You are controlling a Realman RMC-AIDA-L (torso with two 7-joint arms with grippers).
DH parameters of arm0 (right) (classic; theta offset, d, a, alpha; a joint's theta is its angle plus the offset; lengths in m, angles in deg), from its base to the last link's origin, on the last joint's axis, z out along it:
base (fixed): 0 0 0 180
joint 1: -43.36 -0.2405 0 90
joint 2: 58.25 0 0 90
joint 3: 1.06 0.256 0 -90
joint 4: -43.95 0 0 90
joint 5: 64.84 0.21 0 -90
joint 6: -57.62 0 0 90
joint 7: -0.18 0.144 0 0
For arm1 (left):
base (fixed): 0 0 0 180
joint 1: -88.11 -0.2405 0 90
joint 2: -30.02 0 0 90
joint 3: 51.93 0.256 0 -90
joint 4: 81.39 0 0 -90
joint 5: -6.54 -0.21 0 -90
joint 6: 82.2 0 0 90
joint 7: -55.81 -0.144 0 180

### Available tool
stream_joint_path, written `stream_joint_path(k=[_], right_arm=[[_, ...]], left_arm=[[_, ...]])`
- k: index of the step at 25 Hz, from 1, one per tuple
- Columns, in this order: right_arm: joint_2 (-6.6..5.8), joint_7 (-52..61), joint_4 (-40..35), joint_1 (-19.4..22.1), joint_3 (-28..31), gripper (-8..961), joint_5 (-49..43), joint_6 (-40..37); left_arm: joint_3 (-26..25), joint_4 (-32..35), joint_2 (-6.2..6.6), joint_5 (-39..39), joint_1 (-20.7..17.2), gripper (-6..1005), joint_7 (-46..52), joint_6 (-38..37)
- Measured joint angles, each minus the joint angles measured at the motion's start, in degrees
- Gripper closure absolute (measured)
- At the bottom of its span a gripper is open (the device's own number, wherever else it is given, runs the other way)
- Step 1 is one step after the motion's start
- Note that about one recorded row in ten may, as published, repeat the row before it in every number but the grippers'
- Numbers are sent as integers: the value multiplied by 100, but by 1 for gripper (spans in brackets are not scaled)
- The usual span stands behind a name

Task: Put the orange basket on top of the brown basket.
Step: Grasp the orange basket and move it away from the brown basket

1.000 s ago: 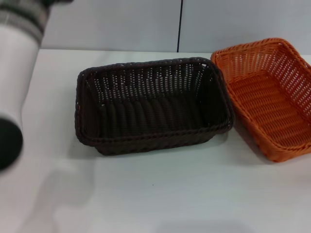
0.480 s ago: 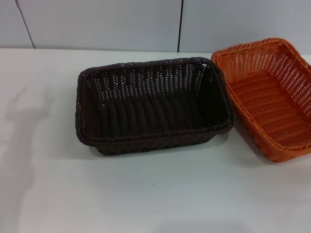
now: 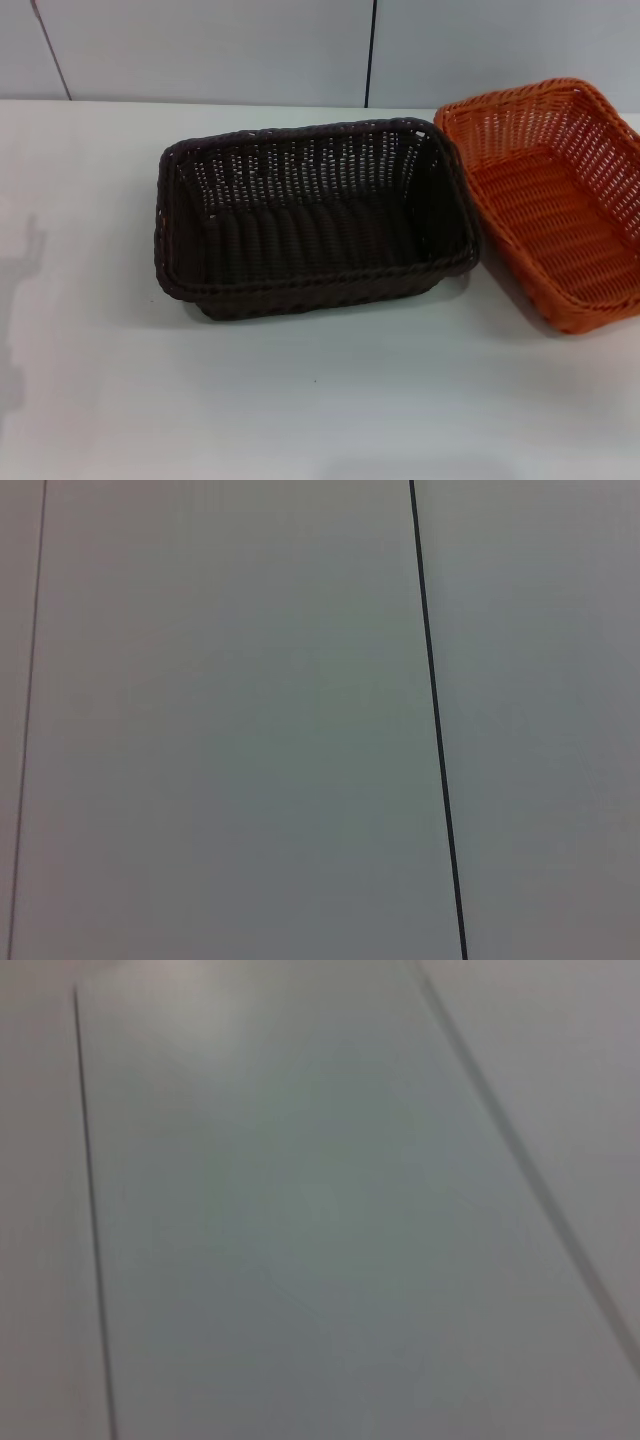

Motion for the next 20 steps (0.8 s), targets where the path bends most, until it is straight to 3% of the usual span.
stream_joint_path(k=[2, 3, 4, 5, 7, 8, 9, 12, 16, 18, 20], right_arm=[[-180, -3, 722, 84, 574, 132, -543, 1150], [-217, 0, 1436, 204, 1215, 132, -1136, 2269], [-217, 0, 1436, 204, 1215, 132, -1136, 2269], [-200, 17, 1895, 300, 1620, 132, -1509, 2985], [-79, 36, 2882, 458, 2287, 132, -2212, 4632], [110, 38, 3767, 525, 2852, 133, -2714, 6292], [110, 38, 3767, 525, 2852, 133, -2714, 6292], [342, -9, 4746, 452, 3420, 133, -3201, 8364], [505, -584, 5800, 232, 3969, 133, -3290, 10901], [659, -1096, 6252, 197, 4191, 133, -3283, 11926], [898, -1842, 6673, 190, 4422, 133, -3283, 12886]], left_arm=[[1, 11, -4, 2, 28, 251, -24, 24], [1, 20, -4, 5, 46, 251, -36, 41], [3, 33, -4, 2, 71, 251, -48, 55], [2, 62, -4, 8, 94, 251, -60, 69], [-15, 118, -3, 18, 137, 251, -72, 77], [-46, 186, -5, 42, 187, 251, -82, 84], [-62, 225, -6, 60, 211, 251, -86, 88], [-98, 373, -13, 91, 308, 251, -102, 113], [-137, 565, -13, 107, 452, 251, -119, 204], [-143, 604, -12, 115, 479, 251, -120, 215], [-187, 748, -8, 167, 603, 251, -121, 272]])
